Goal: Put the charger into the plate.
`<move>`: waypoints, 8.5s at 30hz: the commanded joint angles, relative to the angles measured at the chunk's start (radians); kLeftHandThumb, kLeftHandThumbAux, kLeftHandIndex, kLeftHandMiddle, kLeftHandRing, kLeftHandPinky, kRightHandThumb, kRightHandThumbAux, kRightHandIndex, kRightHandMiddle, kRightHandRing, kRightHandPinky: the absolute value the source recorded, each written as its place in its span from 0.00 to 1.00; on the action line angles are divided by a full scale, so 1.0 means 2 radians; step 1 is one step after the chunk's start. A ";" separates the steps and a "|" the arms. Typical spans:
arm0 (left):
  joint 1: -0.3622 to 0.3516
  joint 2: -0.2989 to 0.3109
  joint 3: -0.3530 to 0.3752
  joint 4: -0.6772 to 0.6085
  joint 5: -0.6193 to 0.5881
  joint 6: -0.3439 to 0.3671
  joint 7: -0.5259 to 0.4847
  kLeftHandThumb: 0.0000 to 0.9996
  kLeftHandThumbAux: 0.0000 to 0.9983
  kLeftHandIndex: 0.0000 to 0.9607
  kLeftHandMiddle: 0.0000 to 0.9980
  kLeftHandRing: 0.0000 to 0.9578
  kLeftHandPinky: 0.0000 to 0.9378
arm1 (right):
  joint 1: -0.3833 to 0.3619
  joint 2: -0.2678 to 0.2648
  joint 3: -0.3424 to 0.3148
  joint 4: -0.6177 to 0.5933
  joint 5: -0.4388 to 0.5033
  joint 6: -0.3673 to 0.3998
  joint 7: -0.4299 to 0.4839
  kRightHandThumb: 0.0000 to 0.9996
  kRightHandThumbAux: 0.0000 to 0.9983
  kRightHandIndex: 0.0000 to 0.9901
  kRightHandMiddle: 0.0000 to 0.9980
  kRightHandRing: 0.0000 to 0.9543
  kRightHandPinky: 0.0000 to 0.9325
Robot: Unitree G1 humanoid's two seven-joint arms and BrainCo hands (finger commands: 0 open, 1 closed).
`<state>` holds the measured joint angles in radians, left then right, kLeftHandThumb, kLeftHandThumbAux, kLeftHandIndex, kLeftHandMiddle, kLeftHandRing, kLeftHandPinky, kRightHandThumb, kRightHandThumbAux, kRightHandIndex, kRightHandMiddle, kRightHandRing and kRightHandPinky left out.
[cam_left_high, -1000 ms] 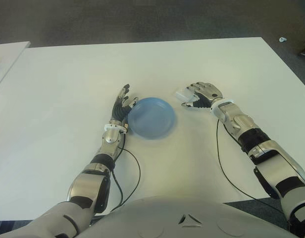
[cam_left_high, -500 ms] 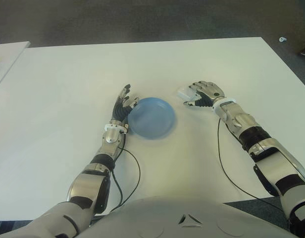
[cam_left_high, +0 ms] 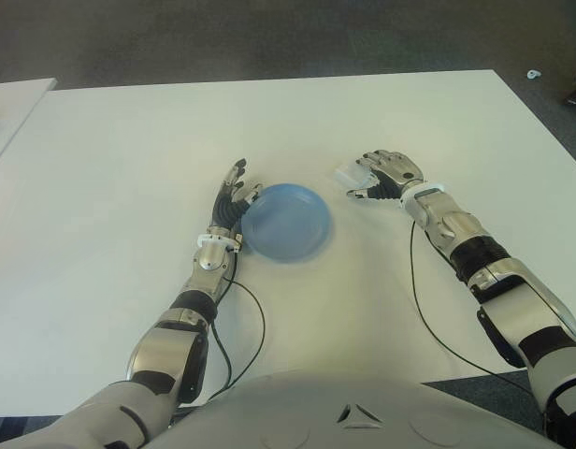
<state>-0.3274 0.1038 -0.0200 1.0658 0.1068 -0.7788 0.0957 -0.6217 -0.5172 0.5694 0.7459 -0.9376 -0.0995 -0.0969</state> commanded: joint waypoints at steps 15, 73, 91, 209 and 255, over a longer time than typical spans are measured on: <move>0.075 -0.003 -0.003 0.038 0.010 0.008 0.003 0.02 0.61 0.01 0.05 0.01 0.00 | 0.002 0.016 -0.003 0.002 0.003 0.010 -0.039 0.43 0.23 0.00 0.00 0.00 0.00; 0.068 0.001 -0.003 0.044 0.012 0.027 0.003 0.00 0.60 0.00 0.03 0.00 0.00 | 0.081 0.004 -0.028 -0.149 0.009 -0.006 -0.020 0.34 0.23 0.00 0.00 0.00 0.00; 0.067 0.000 0.004 0.044 -0.001 0.022 -0.015 0.01 0.60 0.00 0.04 0.01 0.00 | 0.077 0.017 -0.036 -0.113 0.028 -0.017 -0.026 0.31 0.25 0.00 0.00 0.00 0.00; 0.057 0.014 0.017 0.036 -0.006 0.012 -0.044 0.00 0.63 0.03 0.06 0.04 0.03 | 0.413 -0.097 -0.189 -0.502 0.107 -0.053 0.161 0.08 0.35 0.00 0.00 0.03 0.00; 0.056 0.013 0.016 0.053 -0.001 0.012 -0.035 0.00 0.63 0.02 0.04 0.01 0.00 | 0.286 -0.073 -0.204 -0.465 0.037 -0.073 0.080 0.34 0.19 0.00 0.00 0.00 0.00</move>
<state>-0.3194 0.1427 0.0209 1.0842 0.0900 -0.7915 0.0278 -0.0337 -0.6630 0.1478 -0.1979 -0.8515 -0.2591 0.0359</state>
